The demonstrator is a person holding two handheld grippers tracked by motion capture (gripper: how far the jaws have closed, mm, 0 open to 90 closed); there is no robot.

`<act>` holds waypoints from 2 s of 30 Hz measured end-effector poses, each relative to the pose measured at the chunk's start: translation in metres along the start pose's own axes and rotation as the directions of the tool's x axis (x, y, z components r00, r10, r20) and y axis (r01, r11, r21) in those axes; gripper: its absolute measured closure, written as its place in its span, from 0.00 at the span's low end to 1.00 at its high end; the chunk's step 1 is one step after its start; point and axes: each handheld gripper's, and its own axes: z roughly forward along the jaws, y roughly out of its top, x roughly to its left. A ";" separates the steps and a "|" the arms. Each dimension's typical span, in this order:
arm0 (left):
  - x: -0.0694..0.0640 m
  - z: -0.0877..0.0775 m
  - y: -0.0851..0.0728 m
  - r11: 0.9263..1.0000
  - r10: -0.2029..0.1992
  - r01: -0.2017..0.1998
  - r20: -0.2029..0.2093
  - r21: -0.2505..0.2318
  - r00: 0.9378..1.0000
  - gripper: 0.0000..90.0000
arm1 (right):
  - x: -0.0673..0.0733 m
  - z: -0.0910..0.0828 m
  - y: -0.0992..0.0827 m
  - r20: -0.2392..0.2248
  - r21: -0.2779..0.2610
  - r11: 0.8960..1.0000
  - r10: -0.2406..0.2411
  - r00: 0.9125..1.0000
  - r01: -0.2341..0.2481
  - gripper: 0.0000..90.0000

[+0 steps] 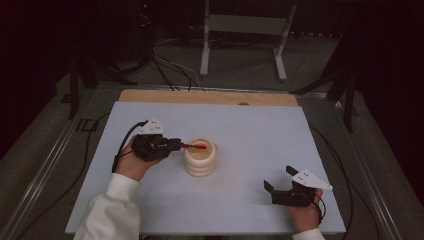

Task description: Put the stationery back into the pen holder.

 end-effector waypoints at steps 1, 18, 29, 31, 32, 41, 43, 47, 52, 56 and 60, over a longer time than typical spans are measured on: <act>0.000 0.001 0.001 1.000 0.000 0.000 0.000 0.001 1.000 0.90 | 0.000 0.000 0.000 0.000 0.000 1.000 0.000 1.000 0.000 0.00; -0.006 0.012 0.002 1.000 0.005 -0.005 -0.009 0.002 1.000 0.89 | 0.000 0.000 0.000 0.002 0.000 1.000 -0.002 1.000 0.002 0.00; -0.009 0.021 0.003 1.000 0.008 -0.008 -0.009 0.009 1.000 0.89 | 0.000 0.000 0.000 0.002 0.000 1.000 0.001 1.000 -0.001 0.00; -0.009 0.023 0.003 1.000 0.011 -0.011 -0.010 0.011 1.000 0.89 | 0.000 0.000 0.000 0.001 -0.001 1.000 0.001 1.000 -0.001 0.00; -0.009 0.024 0.002 1.000 0.010 -0.010 -0.012 0.013 1.000 0.89 | 0.000 0.000 0.000 0.001 0.000 1.000 -0.001 1.000 0.001 0.00; -0.012 0.034 0.001 1.000 0.017 -0.016 -0.022 0.021 1.000 0.89 | 0.000 0.000 0.000 0.003 -0.002 1.000 -0.006 1.000 0.006 0.00; -0.013 0.036 0.000 1.000 0.016 -0.015 -0.023 0.022 1.000 0.89 | 0.000 -0.001 0.000 0.003 -0.002 1.000 -0.007 1.000 0.007 0.00; -0.015 0.042 -0.001 1.000 0.017 -0.017 -0.021 0.026 1.000 0.89 | 0.000 0.000 0.000 0.004 -0.001 1.000 -0.007 1.000 0.007 0.00; -0.016 0.047 -0.002 1.000 0.016 -0.015 -0.020 0.018 1.000 0.89 | 0.000 -0.001 0.000 0.004 0.000 1.000 -0.004 1.000 0.004 0.00; -0.017 0.049 -0.002 1.000 0.012 -0.012 -0.022 0.012 1.000 0.89 | 0.000 -0.001 0.000 0.006 -0.001 1.000 -0.006 1.000 0.006 0.00; -0.017 0.050 -0.003 1.000 0.009 -0.009 -0.018 0.009 1.000 0.89 | 0.000 -0.001 0.000 0.006 0.000 1.000 -0.007 1.000 0.007 0.00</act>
